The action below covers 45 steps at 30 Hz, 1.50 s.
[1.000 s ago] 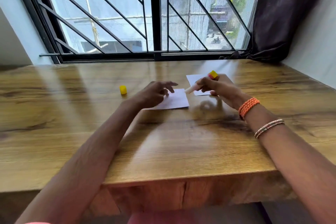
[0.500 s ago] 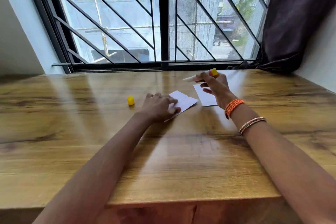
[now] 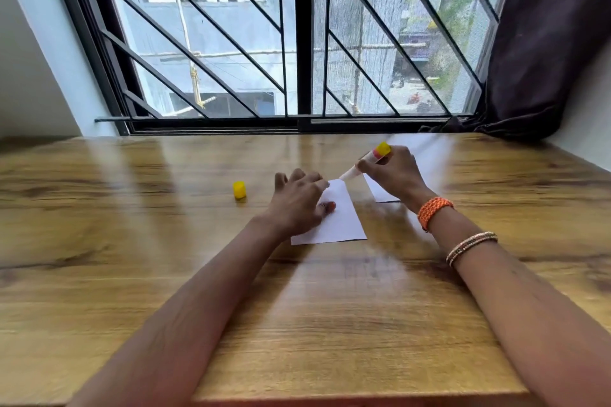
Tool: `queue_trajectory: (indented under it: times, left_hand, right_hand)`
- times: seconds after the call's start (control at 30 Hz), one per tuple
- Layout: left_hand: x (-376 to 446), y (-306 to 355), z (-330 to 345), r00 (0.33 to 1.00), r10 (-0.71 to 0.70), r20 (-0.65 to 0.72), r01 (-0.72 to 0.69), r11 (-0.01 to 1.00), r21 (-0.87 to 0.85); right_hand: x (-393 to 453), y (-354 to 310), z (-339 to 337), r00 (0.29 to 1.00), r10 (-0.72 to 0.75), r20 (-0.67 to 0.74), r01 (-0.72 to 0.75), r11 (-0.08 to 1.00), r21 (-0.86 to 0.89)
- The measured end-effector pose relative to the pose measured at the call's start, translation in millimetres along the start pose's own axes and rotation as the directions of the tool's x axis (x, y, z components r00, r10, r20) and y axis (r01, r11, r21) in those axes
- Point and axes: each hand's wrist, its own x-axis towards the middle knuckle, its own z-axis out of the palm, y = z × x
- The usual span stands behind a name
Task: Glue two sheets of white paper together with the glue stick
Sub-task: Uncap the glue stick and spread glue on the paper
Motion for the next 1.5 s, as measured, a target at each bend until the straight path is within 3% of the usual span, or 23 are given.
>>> queue_trajectory:
  times: [0.17,0.4,0.63,1.5]
  left_hand:
    - [4.3,-1.8,3.6,0.997,0.039,0.068,-0.033,0.995,-0.094]
    - [6.4,-3.8,4.6,0.996,0.019,0.082,-0.006,0.988,-0.155]
    - [6.8,-4.5,4.6,0.995,0.024,0.093,-0.008,0.986,-0.166]
    - [5.1,-4.7,4.6,0.995,-0.004,0.097,0.02,0.986,-0.167]
  right_hand:
    - [0.5,-2.9,8.5,0.999,-0.029,-0.023,0.025,0.988,-0.152]
    - [4.5,-3.1,18.8,1.0,-0.011,-0.023,0.006,0.98,-0.198]
    - [6.7,-3.5,21.0,0.998,0.009,-0.063,-0.021,0.982,-0.19]
    - [-24.2,-3.0,-0.2,0.999,0.033,-0.002,-0.033,0.988,-0.153]
